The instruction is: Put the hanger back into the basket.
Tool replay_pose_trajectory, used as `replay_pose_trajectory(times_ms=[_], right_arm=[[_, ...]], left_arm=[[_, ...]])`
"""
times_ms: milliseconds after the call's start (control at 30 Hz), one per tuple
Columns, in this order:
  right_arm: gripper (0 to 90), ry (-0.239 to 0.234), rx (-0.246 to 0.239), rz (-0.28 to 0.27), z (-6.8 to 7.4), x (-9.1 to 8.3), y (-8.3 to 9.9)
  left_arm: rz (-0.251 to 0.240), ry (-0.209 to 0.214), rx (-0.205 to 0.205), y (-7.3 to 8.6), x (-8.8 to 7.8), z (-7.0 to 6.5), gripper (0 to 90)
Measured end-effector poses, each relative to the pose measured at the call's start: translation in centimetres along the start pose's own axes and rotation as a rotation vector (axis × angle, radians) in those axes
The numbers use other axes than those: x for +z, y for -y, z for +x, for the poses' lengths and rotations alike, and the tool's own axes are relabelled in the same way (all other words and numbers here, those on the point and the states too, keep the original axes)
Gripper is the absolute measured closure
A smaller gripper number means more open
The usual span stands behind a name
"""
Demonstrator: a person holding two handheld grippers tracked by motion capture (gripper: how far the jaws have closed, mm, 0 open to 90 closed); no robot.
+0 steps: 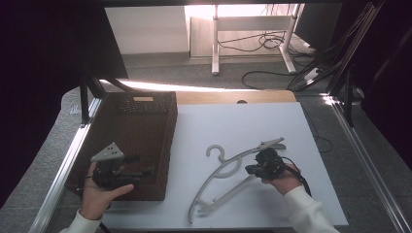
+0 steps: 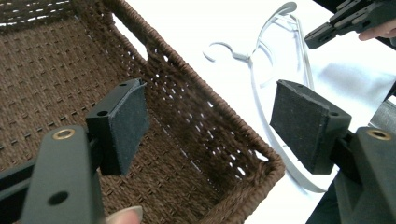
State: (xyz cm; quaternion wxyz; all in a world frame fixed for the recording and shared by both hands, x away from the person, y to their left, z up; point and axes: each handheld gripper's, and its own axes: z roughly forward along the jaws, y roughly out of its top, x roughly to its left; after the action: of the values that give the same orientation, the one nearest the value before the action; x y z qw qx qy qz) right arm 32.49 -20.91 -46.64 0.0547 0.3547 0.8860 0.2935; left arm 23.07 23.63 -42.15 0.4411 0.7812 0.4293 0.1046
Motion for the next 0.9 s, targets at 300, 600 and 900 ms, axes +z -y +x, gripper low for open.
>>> replay_pose_trajectory(times_ms=[300, 600, 900], right_arm=[[89.2, 0.024, 0.043, -0.096, -0.8, -3.3, 2.9], [86.2, 0.026, 0.078, -0.164, -1.2, -5.0, 5.9], [49.2, 0.050, 0.102, -0.240, -1.4, -5.4, 7.0]], left_arm=[[-0.003, 0.016, 0.012, -0.7, 0.4, -0.8, 26.9], [0.004, 0.031, 0.025, -1.3, 1.1, -1.5, 26.9], [0.027, 0.043, 0.035, -1.7, 2.1, -2.1, 26.9]])
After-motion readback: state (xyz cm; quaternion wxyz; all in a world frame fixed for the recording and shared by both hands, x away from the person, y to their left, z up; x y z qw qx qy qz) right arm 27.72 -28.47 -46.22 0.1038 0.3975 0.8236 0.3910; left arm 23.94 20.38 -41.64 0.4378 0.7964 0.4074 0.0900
